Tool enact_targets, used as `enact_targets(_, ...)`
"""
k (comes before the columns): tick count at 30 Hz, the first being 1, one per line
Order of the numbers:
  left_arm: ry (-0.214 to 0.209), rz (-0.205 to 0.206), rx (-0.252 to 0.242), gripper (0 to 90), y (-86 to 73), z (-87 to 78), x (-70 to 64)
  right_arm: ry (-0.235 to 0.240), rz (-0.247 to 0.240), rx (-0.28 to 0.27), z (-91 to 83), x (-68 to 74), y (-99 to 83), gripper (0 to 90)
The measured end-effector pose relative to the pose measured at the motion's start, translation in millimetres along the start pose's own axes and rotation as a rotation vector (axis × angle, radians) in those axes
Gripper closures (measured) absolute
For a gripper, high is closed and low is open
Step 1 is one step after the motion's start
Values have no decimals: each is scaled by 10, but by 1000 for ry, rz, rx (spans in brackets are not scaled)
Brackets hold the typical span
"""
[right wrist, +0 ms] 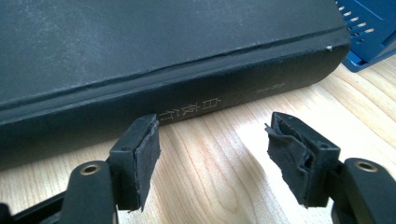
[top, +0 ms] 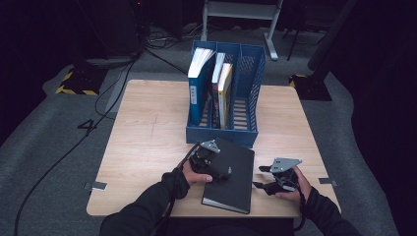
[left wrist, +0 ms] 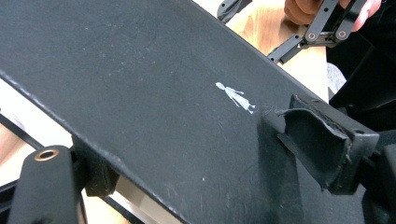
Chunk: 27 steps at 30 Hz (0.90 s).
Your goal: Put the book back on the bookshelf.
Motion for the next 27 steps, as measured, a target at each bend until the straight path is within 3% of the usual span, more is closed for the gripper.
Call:
enact_targets(5, -5, -2, -5, 232, 21, -28, -3, -1, -3, 1, -1, 2, 0, 342)
enact_targets(8, -28, -32, -35, 340, 51, -69, 7, -2, -3, 1, 0, 1, 0, 340)
enact_targets(15, -63, -24, -104, 521, 136, -123, -81, -7, -5, 3, 2, -5, -2, 341)
enact_targets(21, -48, -2, -140, 559, 151, -131, -129, -17, -10, 3, 7, -13, -8, 352)
enact_targets(27, -19, 45, -172, 564, 146, -155, -175, -16, -19, 14, 12, -7, -24, 351)
Point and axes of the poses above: each handheld gripper's, and its own axes: z roughly forward along the jaws, y roughly out of its top, x roughly to its left, the point moved 8 cm from there along z, roughly forward along the jaws, and after that the axes turned 14 degrees about -x, right-handed, at the moved point
